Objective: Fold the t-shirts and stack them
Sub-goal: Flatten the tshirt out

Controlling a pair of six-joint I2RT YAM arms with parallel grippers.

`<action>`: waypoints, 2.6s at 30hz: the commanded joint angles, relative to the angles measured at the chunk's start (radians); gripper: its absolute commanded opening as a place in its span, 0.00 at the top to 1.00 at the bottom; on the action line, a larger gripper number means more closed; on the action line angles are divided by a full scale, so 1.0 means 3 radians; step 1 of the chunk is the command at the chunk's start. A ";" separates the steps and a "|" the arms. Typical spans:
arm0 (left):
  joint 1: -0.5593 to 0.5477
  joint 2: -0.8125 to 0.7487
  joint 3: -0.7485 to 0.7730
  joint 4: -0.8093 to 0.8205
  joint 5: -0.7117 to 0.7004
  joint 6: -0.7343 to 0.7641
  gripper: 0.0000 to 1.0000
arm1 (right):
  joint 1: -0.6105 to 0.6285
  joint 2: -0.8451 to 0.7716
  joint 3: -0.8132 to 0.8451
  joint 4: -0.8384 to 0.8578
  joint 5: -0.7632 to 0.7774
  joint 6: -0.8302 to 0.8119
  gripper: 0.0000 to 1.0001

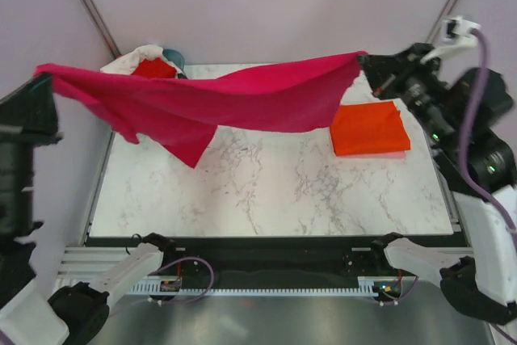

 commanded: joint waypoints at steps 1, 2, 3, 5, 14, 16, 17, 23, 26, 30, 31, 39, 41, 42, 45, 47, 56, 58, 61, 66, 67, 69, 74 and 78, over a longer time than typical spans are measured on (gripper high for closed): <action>0.0017 -0.0129 0.0298 0.0094 0.0252 -0.0164 0.98 | -0.0006 -0.0453 0.0196 0.0048 0.0224 -0.0077 1.00; 0.0017 -0.0149 0.0370 0.0094 0.0304 -0.0195 0.98 | -0.0006 -0.0505 0.0267 0.0043 0.0245 -0.0077 1.00; 0.0017 -0.0144 0.0528 0.0084 0.0400 -0.0261 0.98 | -0.0006 -0.0551 0.0319 0.0028 0.0255 -0.0067 1.00; 0.0012 -0.0094 0.0667 0.0094 0.0544 -0.0323 0.98 | -0.0001 -0.0628 0.0461 0.0027 0.0265 -0.0056 1.00; 0.0002 0.0326 -0.0052 0.0252 0.0519 -0.0492 0.98 | -0.0001 -0.0383 0.0280 -0.0019 0.0567 -0.0056 1.00; 0.0002 0.0458 -0.0573 0.0405 0.0616 -0.0553 0.98 | -0.0001 -0.0261 0.0070 0.0078 0.0653 -0.0031 1.00; 0.0007 0.0515 -0.0737 0.0583 0.0646 -0.0574 0.98 | -0.0001 -0.0210 -0.0154 0.0134 0.0689 -0.0016 1.00; 0.0073 0.1244 -0.1286 0.1045 0.0468 -0.0732 0.98 | -0.0108 0.0603 -0.0203 0.0309 0.0614 0.0041 1.00; 0.0226 0.1816 -0.0812 0.1066 0.0651 -0.0732 0.98 | -0.0383 0.1068 0.0255 0.0309 0.0181 0.0208 1.00; 0.0568 0.2524 0.0591 0.0943 0.1172 -0.0870 0.98 | -0.0848 0.1701 0.1074 0.0309 -0.0506 0.0521 1.00; 0.0615 0.2651 0.0839 0.0943 0.1280 -0.0906 0.98 | -0.0890 0.1799 0.1258 0.0314 -0.0638 0.0582 1.00; 0.0845 0.2858 0.1263 0.2169 0.1588 -0.0784 0.98 | -0.1095 0.2225 0.1874 0.0732 -0.1105 0.0941 1.00; 0.0840 0.2765 0.1062 0.2460 0.1653 -0.0712 0.98 | -0.1110 0.2179 0.1488 0.0987 -0.1202 0.1002 1.00; 0.0840 0.2745 0.0909 0.2457 0.1695 -0.0661 0.98 | -0.1131 0.2138 0.1338 0.1090 -0.1243 0.1022 1.00; 0.0840 0.2587 0.0338 0.2452 0.1797 -0.0625 0.98 | -0.1141 0.2077 0.0679 0.1581 -0.1473 0.1186 1.00; 0.0840 0.2373 -0.0067 0.2457 0.1807 -0.0625 0.98 | -0.1141 0.2102 0.0285 0.1780 -0.1631 0.1263 1.00; 0.0733 0.1329 -0.2970 0.2779 0.1256 -0.0823 0.98 | -0.1131 0.2245 -0.1326 0.2272 -0.1811 0.1181 1.00; 0.0723 0.1165 -0.3289 0.2855 0.1189 -0.0947 0.98 | -0.1100 0.2362 -0.1546 0.2252 -0.1760 0.1003 1.00; 0.0692 0.1032 -0.3795 0.3054 0.1240 -0.1121 0.98 | -0.1064 0.2511 -0.1842 0.2272 -0.1647 0.0895 1.00; 0.0605 0.0924 -0.4297 0.3172 0.1332 -0.1142 0.98 | -0.1059 0.2481 -0.2196 0.2359 -0.1433 0.0808 1.00; 0.0590 0.0914 -0.4348 0.3183 0.1332 -0.1136 0.98 | -0.1059 0.2445 -0.2298 0.2354 -0.1351 0.0782 1.00; 0.0559 0.0884 -0.4461 0.3183 0.1332 -0.1126 0.98 | -0.1059 0.2333 -0.2390 0.2334 -0.1269 0.0757 1.00; 0.0493 0.0726 -0.4727 0.3178 0.1307 -0.1101 0.98 | -0.1054 0.2148 -0.2764 0.2323 -0.1075 0.0716 1.00; 0.0487 0.0491 -0.4896 0.3137 0.0969 -0.1192 0.98 | -0.1044 0.2260 -0.2703 0.2129 -0.0764 0.0619 1.00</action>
